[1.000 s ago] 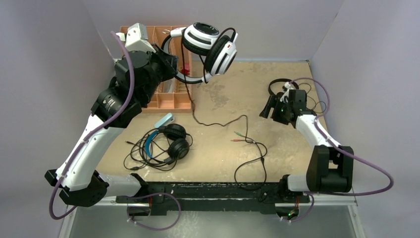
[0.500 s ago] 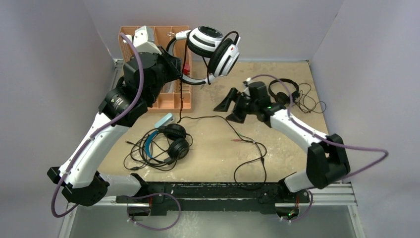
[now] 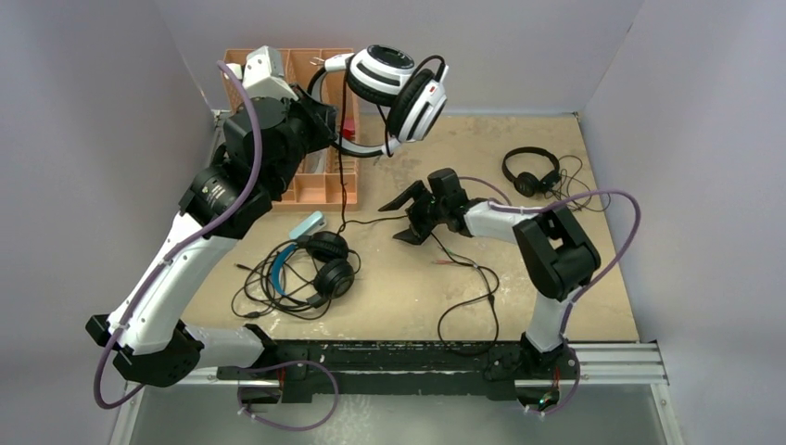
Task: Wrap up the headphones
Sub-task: Wrap the headphones cable around the headphones.
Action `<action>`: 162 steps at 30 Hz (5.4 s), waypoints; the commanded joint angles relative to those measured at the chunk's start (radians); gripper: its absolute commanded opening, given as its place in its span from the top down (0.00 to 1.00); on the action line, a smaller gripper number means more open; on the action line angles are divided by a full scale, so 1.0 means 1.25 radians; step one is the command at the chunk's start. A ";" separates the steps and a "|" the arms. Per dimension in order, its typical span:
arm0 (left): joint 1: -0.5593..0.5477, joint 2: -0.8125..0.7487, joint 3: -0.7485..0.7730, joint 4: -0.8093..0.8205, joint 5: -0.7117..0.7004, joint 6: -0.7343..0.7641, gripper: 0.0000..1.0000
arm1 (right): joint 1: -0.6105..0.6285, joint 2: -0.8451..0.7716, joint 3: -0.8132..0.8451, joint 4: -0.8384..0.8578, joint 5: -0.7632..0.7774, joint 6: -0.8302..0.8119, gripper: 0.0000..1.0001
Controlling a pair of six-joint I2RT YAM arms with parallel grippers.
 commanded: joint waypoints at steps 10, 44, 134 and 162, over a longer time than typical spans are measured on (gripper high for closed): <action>0.003 -0.042 0.055 0.106 0.031 -0.028 1.00 | 0.100 0.145 0.143 0.083 0.089 0.187 0.26; 0.003 -0.069 0.008 0.104 0.167 -0.030 1.00 | -0.290 -0.354 -0.199 0.075 -0.012 -0.504 1.00; -0.237 0.218 -0.400 0.041 -0.252 0.454 1.00 | -0.641 -0.117 0.663 -0.262 -0.265 -0.698 1.00; -0.009 0.378 -0.288 0.192 -0.350 0.219 1.00 | -0.388 -0.320 0.590 -0.276 -0.225 -0.574 1.00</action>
